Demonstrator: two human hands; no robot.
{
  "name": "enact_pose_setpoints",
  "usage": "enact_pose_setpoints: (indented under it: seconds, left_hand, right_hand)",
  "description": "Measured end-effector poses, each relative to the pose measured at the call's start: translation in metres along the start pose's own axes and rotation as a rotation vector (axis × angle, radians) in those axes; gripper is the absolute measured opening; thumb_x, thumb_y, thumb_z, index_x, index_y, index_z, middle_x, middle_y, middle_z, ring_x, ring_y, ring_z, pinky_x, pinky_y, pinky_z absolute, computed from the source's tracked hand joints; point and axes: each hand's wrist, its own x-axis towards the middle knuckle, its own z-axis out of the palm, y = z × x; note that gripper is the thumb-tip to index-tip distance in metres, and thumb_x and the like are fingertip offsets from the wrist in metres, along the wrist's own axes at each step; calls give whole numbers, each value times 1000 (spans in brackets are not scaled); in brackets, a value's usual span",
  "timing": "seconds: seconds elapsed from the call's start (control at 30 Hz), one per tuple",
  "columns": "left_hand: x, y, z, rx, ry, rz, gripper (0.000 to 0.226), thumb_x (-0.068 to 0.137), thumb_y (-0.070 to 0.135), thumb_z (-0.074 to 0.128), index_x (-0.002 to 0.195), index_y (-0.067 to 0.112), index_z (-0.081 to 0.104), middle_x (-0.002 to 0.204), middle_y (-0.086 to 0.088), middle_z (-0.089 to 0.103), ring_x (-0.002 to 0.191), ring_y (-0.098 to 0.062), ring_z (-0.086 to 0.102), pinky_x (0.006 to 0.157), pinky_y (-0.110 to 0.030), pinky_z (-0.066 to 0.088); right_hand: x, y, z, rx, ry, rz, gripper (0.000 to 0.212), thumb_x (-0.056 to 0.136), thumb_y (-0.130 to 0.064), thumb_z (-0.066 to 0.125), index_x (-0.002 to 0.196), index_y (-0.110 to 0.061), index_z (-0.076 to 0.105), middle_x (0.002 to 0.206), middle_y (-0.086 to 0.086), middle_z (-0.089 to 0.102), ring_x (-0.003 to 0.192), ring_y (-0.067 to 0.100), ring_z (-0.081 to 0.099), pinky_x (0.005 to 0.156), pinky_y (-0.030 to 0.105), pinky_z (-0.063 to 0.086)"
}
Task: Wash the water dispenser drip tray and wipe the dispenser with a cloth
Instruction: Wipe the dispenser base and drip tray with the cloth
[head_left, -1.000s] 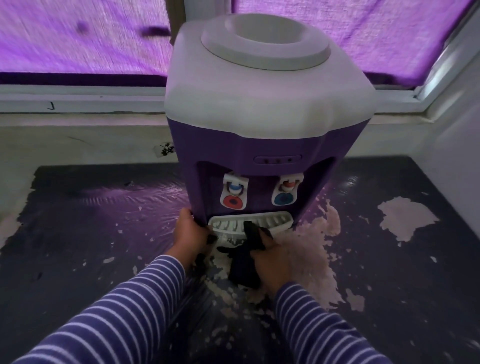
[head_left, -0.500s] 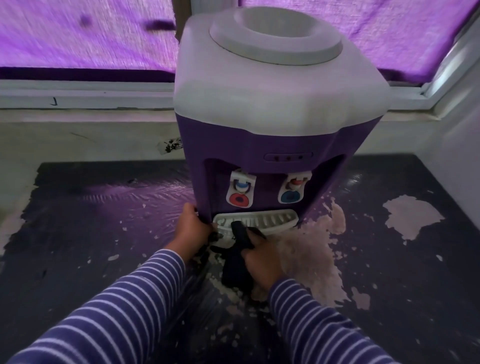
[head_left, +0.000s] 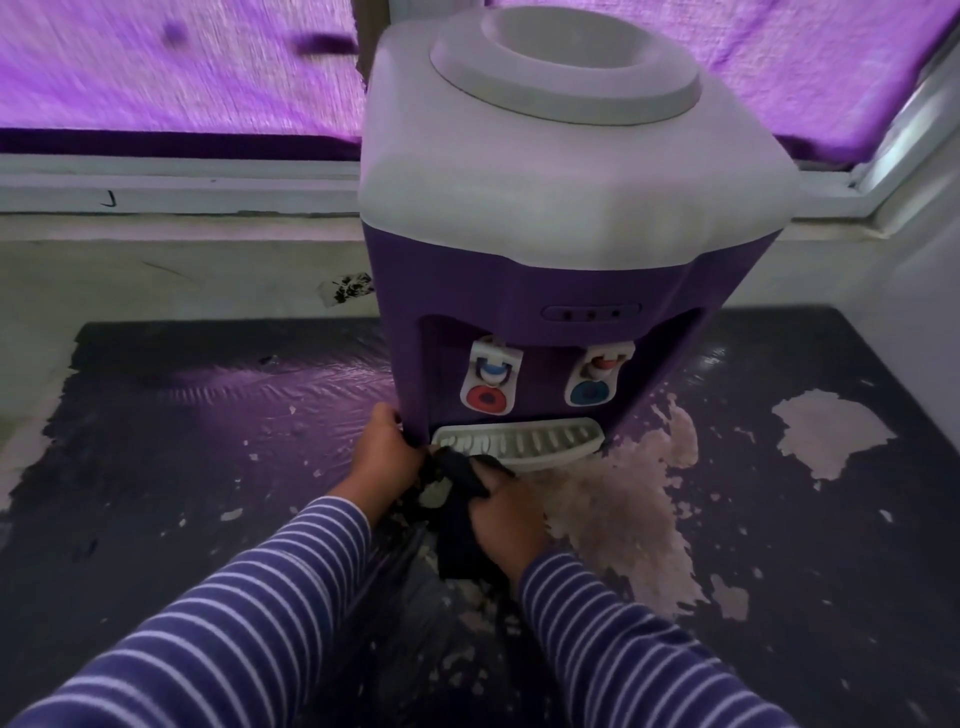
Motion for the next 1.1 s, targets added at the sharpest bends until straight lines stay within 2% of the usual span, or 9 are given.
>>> enact_pose_setpoints:
  seconds: [0.07, 0.2, 0.3, 0.53, 0.67, 0.77, 0.83, 0.97, 1.1]
  left_hand:
    - [0, 0, -1, 17, -15, -7, 47, 65, 24, 79, 92, 25, 41, 90, -4, 62, 78, -24, 62, 68, -42, 55]
    - [1, -2, -2, 28, -13, -1, 49, 66, 22, 81, 95, 24, 41, 93, -2, 62, 71, -13, 57, 53, -28, 41]
    - [0, -2, -3, 36, -18, 15, 48, 67, 22, 80, 96, 24, 41, 95, -2, 62, 78, -20, 59, 59, -31, 42]
    - [-1, -2, -3, 31, -16, 42, 41, 73, 19, 75, 97, 23, 42, 93, -5, 64, 70, -16, 60, 48, -28, 43]
    - [0, -2, -2, 10, -30, 21, 40, 73, 18, 74, 97, 22, 42, 89, -7, 65, 69, -25, 65, 53, -34, 51]
    - [1, -3, -2, -5, -39, 8, 43, 71, 17, 78, 95, 20, 41, 94, -9, 65, 77, -28, 64, 60, -35, 50]
    - [2, -3, -1, 2, -37, 9, 44, 71, 17, 78, 94, 21, 41, 96, -8, 63, 80, -28, 63, 63, -37, 49]
    - [3, -4, 1, -11, -23, 10, 46, 69, 16, 79, 93, 20, 40, 96, -9, 61, 81, -27, 60, 63, -37, 49]
    - [3, -4, 4, -30, 6, 16, 47, 67, 13, 79, 93, 18, 40, 96, -11, 59, 84, -30, 59, 71, -47, 53]
  right_hand:
    - [-3, 9, -15, 170, 12, 44, 53, 86, -2, 48, 131, -29, 55, 125, 4, 64, 98, 14, 59, 84, 22, 48]
    - [-6, 31, -47, 314, 206, 178, 46, 87, -5, 51, 121, -33, 63, 111, 0, 70, 95, 19, 64, 90, 38, 54]
    - [-6, 25, -39, 182, 199, 115, 29, 93, -34, 51, 119, -42, 61, 99, -3, 72, 85, 16, 65, 84, 33, 55]
    - [9, -2, 8, -200, 82, -48, 47, 95, -27, 47, 141, -26, 43, 136, 12, 51, 120, 30, 51, 103, 42, 43]
    - [9, -1, -7, 10, 27, -24, 42, 94, -20, 51, 135, -25, 51, 133, 6, 58, 109, 19, 57, 92, 27, 48]
    - [-1, 14, -29, 255, 144, 91, 36, 92, -19, 53, 127, -29, 58, 118, 4, 67, 94, 14, 61, 86, 28, 51]
    - [-5, 27, -47, 298, 288, 155, 36, 92, -18, 53, 126, -28, 59, 115, 5, 68, 96, 21, 63, 91, 38, 51]
    - [0, 42, -78, 256, 580, 186, 40, 93, -12, 50, 130, -23, 57, 119, 8, 67, 99, 23, 61, 87, 31, 47]
    - [15, 32, -64, 21, 451, 127, 47, 93, -10, 45, 139, -22, 48, 138, 13, 52, 119, 31, 52, 100, 34, 41]
